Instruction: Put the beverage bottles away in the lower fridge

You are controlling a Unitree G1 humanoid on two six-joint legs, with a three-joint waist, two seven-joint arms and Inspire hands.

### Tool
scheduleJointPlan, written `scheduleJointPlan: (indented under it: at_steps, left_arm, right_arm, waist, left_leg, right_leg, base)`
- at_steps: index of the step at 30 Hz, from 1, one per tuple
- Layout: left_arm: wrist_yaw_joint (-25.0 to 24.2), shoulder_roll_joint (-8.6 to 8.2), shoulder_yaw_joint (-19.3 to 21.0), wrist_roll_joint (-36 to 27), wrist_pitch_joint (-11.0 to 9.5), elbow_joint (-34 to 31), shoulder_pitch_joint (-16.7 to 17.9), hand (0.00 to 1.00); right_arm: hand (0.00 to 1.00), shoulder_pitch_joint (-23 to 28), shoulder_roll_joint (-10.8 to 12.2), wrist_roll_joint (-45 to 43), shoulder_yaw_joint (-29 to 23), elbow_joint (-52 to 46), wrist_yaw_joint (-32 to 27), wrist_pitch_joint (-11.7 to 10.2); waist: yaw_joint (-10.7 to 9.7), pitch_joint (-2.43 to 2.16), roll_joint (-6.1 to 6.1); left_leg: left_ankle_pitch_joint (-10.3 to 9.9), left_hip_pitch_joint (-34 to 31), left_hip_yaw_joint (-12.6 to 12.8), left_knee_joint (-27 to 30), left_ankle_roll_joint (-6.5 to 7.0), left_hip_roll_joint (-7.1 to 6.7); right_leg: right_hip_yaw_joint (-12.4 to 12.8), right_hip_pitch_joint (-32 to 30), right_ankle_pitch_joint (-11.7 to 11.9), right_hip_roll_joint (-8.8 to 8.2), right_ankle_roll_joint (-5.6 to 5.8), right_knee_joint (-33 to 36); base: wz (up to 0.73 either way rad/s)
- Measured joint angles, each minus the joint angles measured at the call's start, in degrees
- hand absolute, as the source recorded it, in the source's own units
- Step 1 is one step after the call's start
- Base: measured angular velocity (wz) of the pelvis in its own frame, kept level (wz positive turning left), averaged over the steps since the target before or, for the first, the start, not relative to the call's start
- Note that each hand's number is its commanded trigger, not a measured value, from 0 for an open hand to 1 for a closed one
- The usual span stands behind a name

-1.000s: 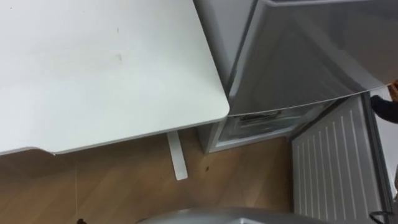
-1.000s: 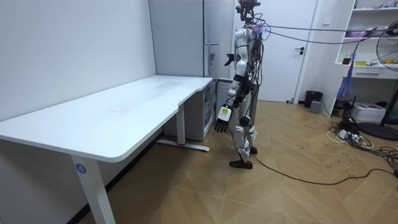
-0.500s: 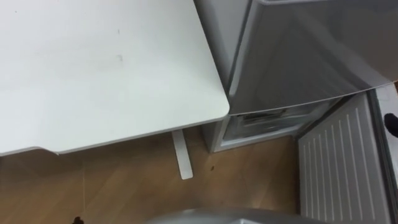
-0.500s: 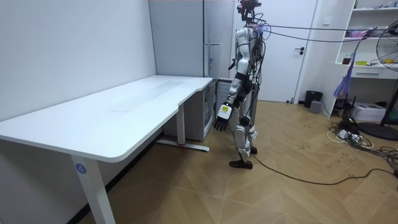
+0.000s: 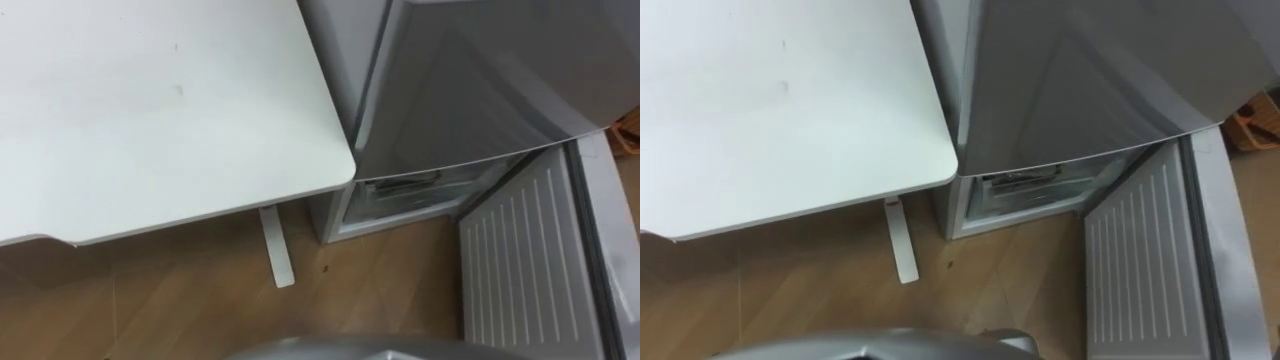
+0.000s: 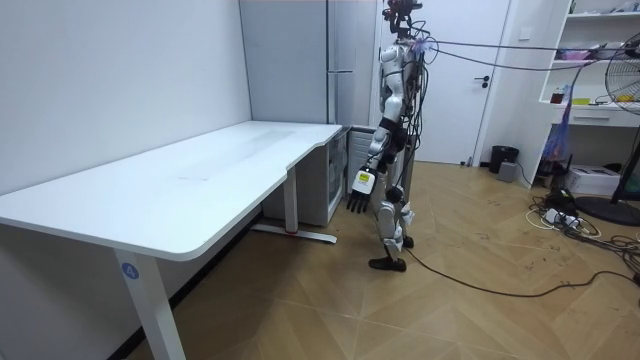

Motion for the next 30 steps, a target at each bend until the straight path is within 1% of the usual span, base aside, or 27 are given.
scheduleJointPlan:
  at_steps: [2,4,7,9,10,12,15,16,18,20,21,22,25,27,28,29,30]
  left_arm:
    - [-0.7,0.28,0.1,0.9,0.5,-1.4,0.3,0.00]
    - [-1.0,0.48,0.1,1.0,0.5,-2.9,1.1,0.00]
    - [-1.5,0.72,0.1,1.0,0.8,-3.9,1.3,0.00]
    - [-1.6,0.85,0.1,0.9,0.7,-3.8,0.9,0.00]
    - [-1.6,0.85,0.1,1.0,0.7,-3.8,0.8,0.00]
    - [-1.9,0.88,0.1,1.0,0.7,-3.7,0.7,0.00]
    - [-2.0,0.88,0.1,1.0,0.8,-3.3,0.8,0.00]
    - [-2.1,0.86,0.1,1.0,0.9,-3.3,1.0,0.00]
    - [-2.8,1.03,0.1,1.0,1.0,-3.3,1.0,0.00]
    - [-3.1,1.00,0.0,1.0,1.2,-3.2,0.9,0.00]
    - [-3.4,0.96,0.0,1.0,1.2,-3.0,0.8,0.00]
    - [-3.6,0.95,0.0,1.0,1.2,-2.9,0.8,0.00]
    - [-5.7,0.93,0.0,1.2,1.2,-2.5,0.3,0.00]
    - [-6.6,0.83,-0.1,2.5,1.2,-2.5,0.3,0.00]
    - [-6.8,0.76,-0.1,3.1,1.2,-2.5,-0.1,0.00]
    - [-7.0,0.69,-0.2,3.6,1.1,-1.6,-0.6,0.00]
    - [-7.0,0.69,-0.5,3.6,1.1,-0.8,-1.5,0.00]
  right_arm:
    - [0.00,0.0,-1.4,3.0,-1.3,3.3,1.3,0.5]
    - [0.00,0.0,-2.2,5.0,-2.2,5.7,1.5,1.0]
    - [0.00,-0.3,-2.9,7.5,-2.6,9.2,1.7,1.0]
    - [0.00,-1.2,-3.0,10.0,-2.5,14.8,2.3,1.0]
    - [0.00,-1.2,-3.0,10.5,-2.5,16.0,2.6,1.3]
    - [0.00,-1.2,-3.0,13.1,-2.5,19.8,3.7,2.3]
    - [0.00,-0.9,-2.9,15.1,-2.5,21.4,4.5,3.1]
    - [0.00,-0.6,-2.8,15.3,-2.5,21.5,5.1,3.4]
    - [0.00,0.3,-2.8,16.9,-2.5,21.5,5.8,2.6]
    - [0.00,0.4,-2.7,17.8,-2.5,21.7,6.2,2.6]
    - [0.00,0.5,-2.5,19.0,-2.4,21.7,6.6,2.6]
    - [0.00,0.7,-2.3,19.6,-2.4,21.7,6.9,2.6]
    - [0.00,2.6,-0.9,22.3,-2.3,21.5,9.2,2.4]
    - [0.00,3.3,0.5,23.0,-1.4,21.3,10.3,0.8]
    - [0.00,3.4,0.9,22.7,-1.2,21.3,10.7,0.5]
    - [0.00,3.6,1.7,21.7,-0.9,21.3,11.5,0.0]
    - [0.00,3.7,2.4,21.0,0.9,21.3,12.5,-0.7]
  waist:
    - [-0.1,-0.04,0.12]
    - [-0.1,-0.06,0.19]
    - [-0.1,-0.09,0.09]
    - [0.1,0.05,-0.12]
    - [0.1,0.06,-0.14]
    - [0.2,0.25,0.31]
    - [0.2,0.12,0.68]
    - [0.2,0.05,1.14]
    - [0.3,0.04,1.68]
    - [0.3,0.11,1.80]
    - [0.5,0.26,2.02]
    - [0.5,0.27,2.01]
    - [1.5,0.21,1.96]
    - [1.8,0.14,1.90]
    - [1.7,0.00,2.16]
    - [1.7,-0.01,2.20]
    - [1.8,-0.02,2.36]
  left_leg:
    - [0.1,-0.5,-0.4,0.7,-0.01,-0.03]
    - [0.1,-0.8,-0.6,0.8,-0.06,-0.02]
    - [0.1,-0.7,-0.8,0.9,-0.07,-0.02]
    - [0.1,-0.8,-1.4,1.1,-0.07,-0.07]
    - [0.1,-0.8,-1.5,1.2,-0.07,-0.07]
    - [0.1,-0.8,-1.9,1.6,-0.07,-0.09]
    - [0.1,-1.0,-2.3,1.6,-0.06,-0.15]
    - [0.1,-1.1,-2.4,1.5,-0.06,-0.15]
    - [0.1,-1.3,-2.7,1.8,-0.07,-0.15]
    - [0.2,-1.2,-2.9,1.9,-0.10,-0.15]
    - [0.3,-1.1,-2.9,1.8,-0.13,-0.13]
    - [0.3,-1.0,-2.9,1.8,-0.14,-0.11]
    - [0.3,-0.8,-2.9,1.9,-0.26,0.25]
    - [0.4,-0.8,-3.1,1.9,-0.41,0.37]
    - [0.5,-0.9,-3.2,2.0,-0.43,0.38]
    - [0.5,-1.1,-3.3,2.1,-0.43,0.38]
    - [0.4,-1.4,-3.4,2.5,-0.44,0.44]
  right_leg:
    - [-0.4,-0.1,0.0,0.01,-0.01,0.0]
    - [-0.8,-0.1,0.0,0.02,-0.01,-0.1]
    - [-1.0,0.0,0.0,0.02,-0.01,-0.1]
    - [-1.7,0.4,0.0,0.00,-0.02,-0.2]
    - [-1.7,0.4,0.0,0.01,-0.02,-0.2]
    - [-1.9,0.5,0.0,0.02,-0.02,-0.1]
    - [-2.1,0.7,0.0,0.02,-0.02,-0.1]
    - [-2.1,0.8,0.0,0.03,-0.02,-0.1]
    - [-2.5,1.1,0.0,0.05,-0.07,-0.1]
    - [-2.5,1.2,0.1,0.08,-0.11,-0.1]
    - [-2.5,1.3,0.1,0.13,-0.19,-0.1]
    - [-2.5,1.4,0.1,0.16,-0.20,-0.2]
    - [-2.2,1.5,0.3,0.46,-0.45,-0.1]
    - [-2.4,1.5,0.3,0.61,-0.58,-0.1]
    - [-2.4,1.5,0.4,0.64,-0.62,-0.1]
    - [-2.4,1.5,0.4,0.67,-0.64,-0.1]
    - [-2.2,1.4,0.4,0.74,-0.70,-0.1]
  base:
    - [0.14]
    - [0.13]
    - [0.06]
    - [0.12]
    - [0.14]
    - [0.09]
    - [0.04]
    - [0.04]
    - [0.07]
    - [0.03]
    - [0.00]
    - [0.00]
    - [-0.01]
    - [0.00]
    - [0.05]
    - [0.05]
    - [0.00]
